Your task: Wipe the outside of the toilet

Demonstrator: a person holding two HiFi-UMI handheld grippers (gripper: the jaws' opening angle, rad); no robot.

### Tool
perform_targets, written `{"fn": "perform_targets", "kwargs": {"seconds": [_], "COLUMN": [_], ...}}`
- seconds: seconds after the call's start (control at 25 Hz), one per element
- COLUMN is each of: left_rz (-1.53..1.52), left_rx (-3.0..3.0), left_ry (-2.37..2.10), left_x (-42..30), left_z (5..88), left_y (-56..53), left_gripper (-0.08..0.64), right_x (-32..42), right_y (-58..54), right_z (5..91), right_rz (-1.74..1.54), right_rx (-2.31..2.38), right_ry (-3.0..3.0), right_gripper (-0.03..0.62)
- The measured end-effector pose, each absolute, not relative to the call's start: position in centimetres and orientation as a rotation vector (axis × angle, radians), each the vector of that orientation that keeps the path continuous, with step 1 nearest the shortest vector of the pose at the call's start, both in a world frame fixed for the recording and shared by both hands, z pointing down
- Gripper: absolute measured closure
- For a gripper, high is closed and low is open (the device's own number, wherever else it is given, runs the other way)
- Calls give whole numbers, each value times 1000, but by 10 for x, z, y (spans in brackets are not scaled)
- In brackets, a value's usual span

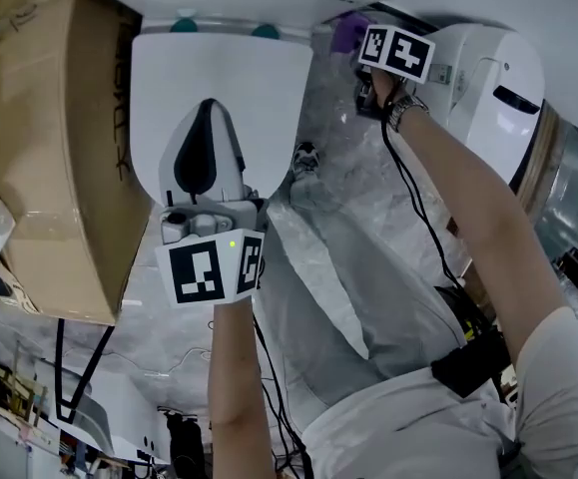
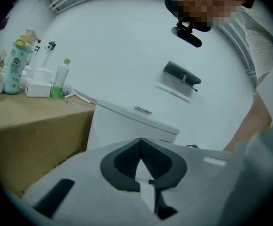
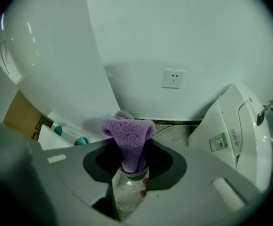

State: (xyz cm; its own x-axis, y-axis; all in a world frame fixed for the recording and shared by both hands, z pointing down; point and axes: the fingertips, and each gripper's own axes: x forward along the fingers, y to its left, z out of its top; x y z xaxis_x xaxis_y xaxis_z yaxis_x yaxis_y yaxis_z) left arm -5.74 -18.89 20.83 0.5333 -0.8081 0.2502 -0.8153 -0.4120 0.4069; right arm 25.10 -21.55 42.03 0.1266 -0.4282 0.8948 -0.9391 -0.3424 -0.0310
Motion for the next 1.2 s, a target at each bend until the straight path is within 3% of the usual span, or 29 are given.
{"fn": "perform_targets", "kwargs": {"seconds": [0.24,0.84,1.2], "left_rz": [0,-75,-147], "left_rx": [2225,1974,1939], "left_ry": [-1467,-1800,-1824], "left_x": [-68,-209,-271], "left_z": [201,220,222], "left_y": [-178,-141,-129], "left_gripper": [554,554,554], "right_x": [236,-80,-145], "right_y": [-197,-280,-322], "right_z": [413,415,454], "right_rz": [1019,515,428], "right_rx": [1564,785,740], "right_ry": [-1489,-2059,-1902], "right_gripper": [456,456,457]}}
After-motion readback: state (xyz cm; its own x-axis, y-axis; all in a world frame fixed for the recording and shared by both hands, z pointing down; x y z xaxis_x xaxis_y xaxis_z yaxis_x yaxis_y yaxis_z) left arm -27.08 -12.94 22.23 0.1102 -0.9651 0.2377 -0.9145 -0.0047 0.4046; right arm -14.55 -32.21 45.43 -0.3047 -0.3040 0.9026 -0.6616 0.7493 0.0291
